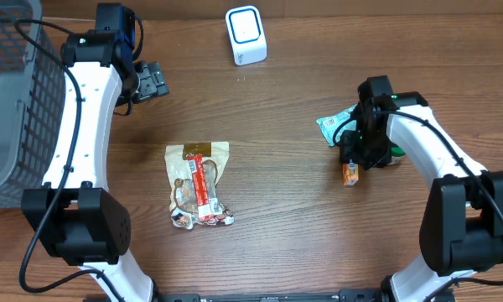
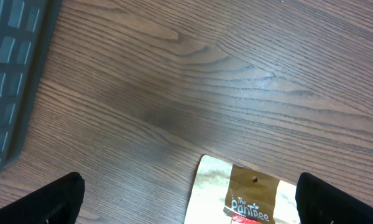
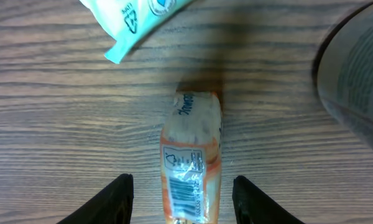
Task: Scan the item barcode
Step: 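Lower the right gripper and grasp the orange Kleenex pack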
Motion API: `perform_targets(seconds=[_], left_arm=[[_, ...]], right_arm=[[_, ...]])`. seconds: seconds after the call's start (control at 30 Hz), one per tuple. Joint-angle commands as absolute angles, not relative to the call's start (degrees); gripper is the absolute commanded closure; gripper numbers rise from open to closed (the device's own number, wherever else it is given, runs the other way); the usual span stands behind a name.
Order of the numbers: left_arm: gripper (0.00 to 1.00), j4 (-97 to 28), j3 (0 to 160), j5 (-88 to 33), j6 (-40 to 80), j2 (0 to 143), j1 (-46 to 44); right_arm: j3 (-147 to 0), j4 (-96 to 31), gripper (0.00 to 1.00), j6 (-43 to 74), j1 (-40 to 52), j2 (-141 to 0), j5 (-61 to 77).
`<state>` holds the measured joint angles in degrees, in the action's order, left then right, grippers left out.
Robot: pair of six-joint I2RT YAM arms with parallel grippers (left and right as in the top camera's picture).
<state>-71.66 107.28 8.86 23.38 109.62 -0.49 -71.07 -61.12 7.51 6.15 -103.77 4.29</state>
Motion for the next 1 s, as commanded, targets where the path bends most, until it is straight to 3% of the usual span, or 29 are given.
perform_targets(seconds=[0.0, 0.07, 0.27, 0.37, 0.63, 0.97], left_arm=[[0.00, -71.7, 107.9, 9.6, 22.7, 109.4, -0.4], [0.00, -71.7, 107.9, 9.6, 22.7, 109.4, -0.4], [0.00, -71.7, 107.9, 9.6, 22.7, 109.4, -0.4], [0.00, -71.7, 107.9, 9.6, 22.7, 109.4, -0.4], [0.01, -71.7, 107.9, 9.6, 22.7, 109.4, -0.4], [0.00, -71.7, 107.9, 9.6, 22.7, 109.4, -0.4]], right_arm=[[-69.2, -59.3, 0.48, 7.9, 6.4, -103.6, 4.6], [-68.6, -58.2, 0.48, 7.9, 6.4, -103.6, 4.6], [-68.7, -57.2, 0.67, 8.1, 6.4, -103.6, 4.6], [-68.7, -57.3, 0.71, 11.0, 6.6, -103.6, 4.6], [-68.9, -56.6, 0.74, 15.2, 11.6, -103.6, -0.4], [-69.3, -56.6, 0.75, 28.1, 27.7, -103.5, -21.9]])
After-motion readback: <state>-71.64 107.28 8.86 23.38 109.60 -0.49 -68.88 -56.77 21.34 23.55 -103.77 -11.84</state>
